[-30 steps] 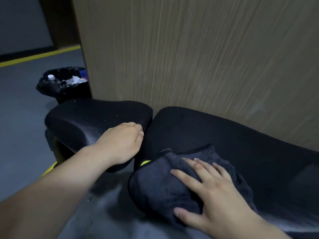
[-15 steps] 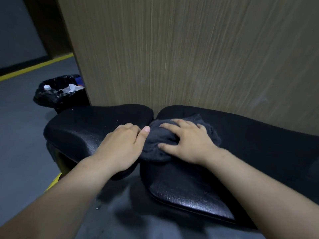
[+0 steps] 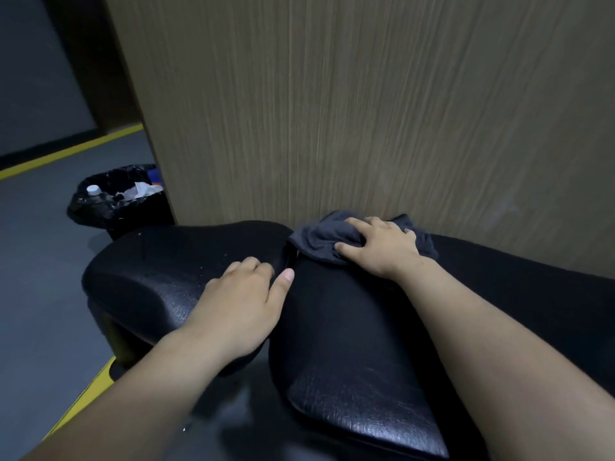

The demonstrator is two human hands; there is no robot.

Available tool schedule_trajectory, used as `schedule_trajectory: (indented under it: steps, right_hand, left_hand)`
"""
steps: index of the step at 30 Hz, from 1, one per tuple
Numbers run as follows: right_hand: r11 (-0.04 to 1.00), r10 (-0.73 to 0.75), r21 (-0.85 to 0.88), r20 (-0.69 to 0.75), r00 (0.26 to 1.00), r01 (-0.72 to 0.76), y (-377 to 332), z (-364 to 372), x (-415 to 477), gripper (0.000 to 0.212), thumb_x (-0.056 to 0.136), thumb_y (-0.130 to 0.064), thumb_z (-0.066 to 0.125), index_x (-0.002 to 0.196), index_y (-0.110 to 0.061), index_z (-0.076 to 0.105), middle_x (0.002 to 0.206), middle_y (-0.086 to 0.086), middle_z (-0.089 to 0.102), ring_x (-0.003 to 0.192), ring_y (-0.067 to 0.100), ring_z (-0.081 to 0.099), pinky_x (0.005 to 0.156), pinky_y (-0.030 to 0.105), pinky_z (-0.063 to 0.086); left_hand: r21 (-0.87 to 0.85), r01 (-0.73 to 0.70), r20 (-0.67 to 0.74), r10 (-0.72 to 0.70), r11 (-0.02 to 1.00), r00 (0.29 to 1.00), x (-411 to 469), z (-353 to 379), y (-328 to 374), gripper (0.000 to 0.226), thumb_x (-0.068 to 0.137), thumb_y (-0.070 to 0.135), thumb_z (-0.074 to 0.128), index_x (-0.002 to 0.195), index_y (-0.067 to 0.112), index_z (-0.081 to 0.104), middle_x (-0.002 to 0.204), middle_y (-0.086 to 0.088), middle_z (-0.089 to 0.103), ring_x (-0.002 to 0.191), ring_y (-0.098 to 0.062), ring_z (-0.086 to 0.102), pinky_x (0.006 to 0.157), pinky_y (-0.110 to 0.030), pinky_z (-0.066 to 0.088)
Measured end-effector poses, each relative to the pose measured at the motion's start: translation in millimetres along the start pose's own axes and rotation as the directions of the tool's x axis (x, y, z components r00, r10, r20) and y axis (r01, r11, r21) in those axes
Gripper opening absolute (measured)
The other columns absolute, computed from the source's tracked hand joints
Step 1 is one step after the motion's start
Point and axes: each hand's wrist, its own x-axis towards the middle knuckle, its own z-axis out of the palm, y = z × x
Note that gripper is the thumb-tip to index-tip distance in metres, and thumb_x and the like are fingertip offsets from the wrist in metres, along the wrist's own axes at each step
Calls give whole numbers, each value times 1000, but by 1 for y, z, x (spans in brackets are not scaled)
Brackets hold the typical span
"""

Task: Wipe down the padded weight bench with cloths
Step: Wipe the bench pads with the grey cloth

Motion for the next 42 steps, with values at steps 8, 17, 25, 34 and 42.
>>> schedule_trajectory:
  steps: [8, 17, 25, 34, 42]
  right_hand:
    - [983, -180, -17, 42, 983, 181, -2, 2, -89, 88, 72, -86, 23, 151, -49, 21, 161, -7, 27, 147, 20, 22, 117, 54, 16]
    - [953, -300, -21, 96, 949, 304, -17, 0, -196, 82, 76, -85, 34, 149, -56, 12, 163, -15, 16, 151, 15, 8, 119, 53, 6]
    - [963, -265, 55, 63, 962, 262, -26, 0, -163, 79, 79, -81, 47, 148, -54, 21, 163, -11, 19, 151, 19, 10, 118, 58, 3]
    - [982, -188, 41, 16, 982, 187, -20, 4, -56, 77, 80, -80, 46, 149, -50, 28, 161, -9, 26, 148, 20, 19, 117, 58, 8]
    - [984, -172, 43, 24, 985, 171, -20, 2, 2, 79, 78, -81, 46, 148, -48, 32, 158, -7, 33, 146, 23, 25, 115, 60, 14]
  left_hand:
    - [-14, 46, 24, -46, 999, 999, 1, -3, 6, 55, 98, 56, 14, 104, 21, 56, 107, 2, 52, 111, -22, 48, 94, -47, 45]
    - [29, 28, 82, -30, 999, 996, -7, 3, 10, 53, 100, 56, 21, 116, 21, 57, 125, -1, 51, 122, -24, 43, 97, -49, 44]
    - [81, 18, 1, -18, 997, 1000, -4, 7, 9, 45, 100, 53, 30, 121, 22, 55, 125, 2, 50, 120, -21, 45, 92, -46, 46]
    - [100, 30, -6, -29, 995, 1000, -2, 8, 12, 91, 75, 87, 27, 140, 25, 37, 136, 4, 44, 128, -20, 40, 99, -45, 42]
    - [165, 98, -3, -99, 981, 995, 1, 13, 28, 134, 56, 99, 39, 154, 16, 0, 148, -1, 31, 138, -23, 29, 110, -50, 35]
